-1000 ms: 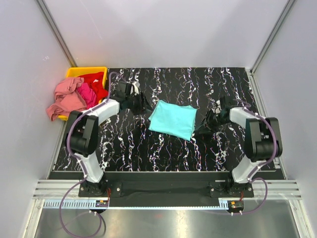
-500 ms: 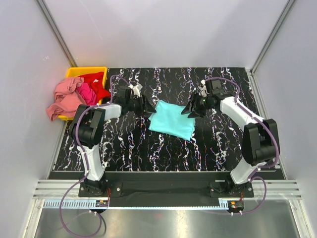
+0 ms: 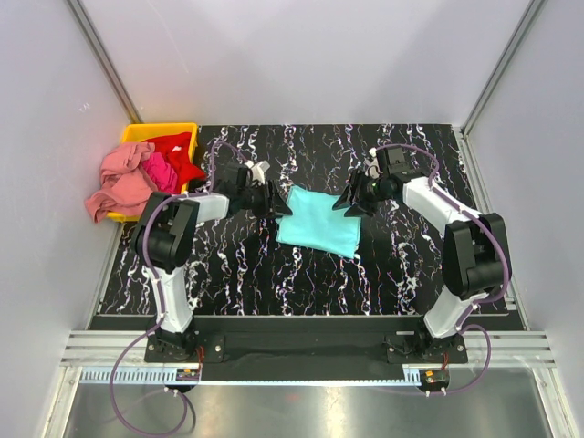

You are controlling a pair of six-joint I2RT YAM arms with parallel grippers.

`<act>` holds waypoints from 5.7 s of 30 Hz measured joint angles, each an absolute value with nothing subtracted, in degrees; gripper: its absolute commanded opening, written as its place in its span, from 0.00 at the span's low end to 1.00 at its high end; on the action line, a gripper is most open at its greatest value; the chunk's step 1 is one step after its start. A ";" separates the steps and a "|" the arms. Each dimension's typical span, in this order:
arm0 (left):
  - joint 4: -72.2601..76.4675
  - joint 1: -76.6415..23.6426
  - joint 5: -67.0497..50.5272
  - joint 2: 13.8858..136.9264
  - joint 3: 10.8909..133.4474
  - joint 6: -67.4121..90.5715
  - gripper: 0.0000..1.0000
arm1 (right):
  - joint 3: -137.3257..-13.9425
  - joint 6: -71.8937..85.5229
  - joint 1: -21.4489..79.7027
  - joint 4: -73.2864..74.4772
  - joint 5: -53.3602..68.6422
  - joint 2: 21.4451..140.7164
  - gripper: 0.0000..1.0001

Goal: Fold and stack the t-shirts
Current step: Fold the tshirt, then neatly place the folded tshirt to the corner

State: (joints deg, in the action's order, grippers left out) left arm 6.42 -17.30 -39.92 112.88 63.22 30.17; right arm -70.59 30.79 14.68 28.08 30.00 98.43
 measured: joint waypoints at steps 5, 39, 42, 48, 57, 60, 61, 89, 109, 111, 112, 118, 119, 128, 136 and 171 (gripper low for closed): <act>4.54 -17.80 -39.24 112.77 63.20 29.58 0.51 | -70.48 31.55 15.03 26.92 30.00 98.43 0.56; 0.40 -19.59 -31.16 105.60 59.44 22.90 0.56 | -67.68 32.01 21.26 27.97 18.33 100.77 0.73; 0.56 -19.88 -31.07 105.60 59.44 22.39 0.55 | -66.92 31.68 21.23 28.91 16.25 100.22 0.75; 1.02 -21.19 -31.07 106.15 59.37 22.28 0.52 | -64.49 31.70 20.64 30.00 11.51 97.01 0.79; 0.54 -22.55 -31.03 106.45 59.37 22.33 0.44 | -55.40 32.08 16.78 29.34 7.53 94.26 0.80; -0.69 -22.57 -31.22 106.52 59.51 22.74 0.44 | -53.41 32.45 16.49 28.84 7.42 94.06 0.80; -0.97 -22.57 -31.27 106.59 59.55 22.90 0.45 | -52.99 32.47 16.49 28.10 7.44 93.69 0.80; 5.67 -23.31 -31.40 102.06 50.33 30.52 0.54 | -45.06 34.72 16.49 13.50 15.33 91.02 0.52; -6.74 -23.64 -32.21 103.15 57.25 37.76 0.46 | -43.99 36.07 16.49 13.10 16.25 90.80 0.44; -8.84 -23.64 -31.92 103.35 57.23 37.71 0.42 | -43.99 36.07 16.49 13.13 16.23 90.80 0.43; -9.93 -23.64 -31.81 103.50 57.23 37.58 0.37 | -43.99 36.10 16.49 13.13 16.21 90.80 0.42; -12.47 -23.62 -31.40 104.90 57.17 37.43 0.22 | -43.81 36.12 16.49 13.17 16.23 90.80 0.38; -12.47 -23.49 -31.46 105.16 57.17 37.71 0.14 | -43.75 36.18 16.49 13.17 16.29 90.80 0.37; -10.92 -20.86 -34.46 106.06 55.77 40.93 0.42 | -41.47 37.28 16.49 13.06 18.20 89.49 0.33; -18.50 -19.42 -32.97 105.14 58.50 38.54 0.52 | -41.74 37.82 16.51 15.35 18.63 87.35 0.65; -18.11 -25.98 -29.32 99.46 57.04 37.01 0.51 | -46.65 31.48 14.61 23.88 18.09 86.94 0.24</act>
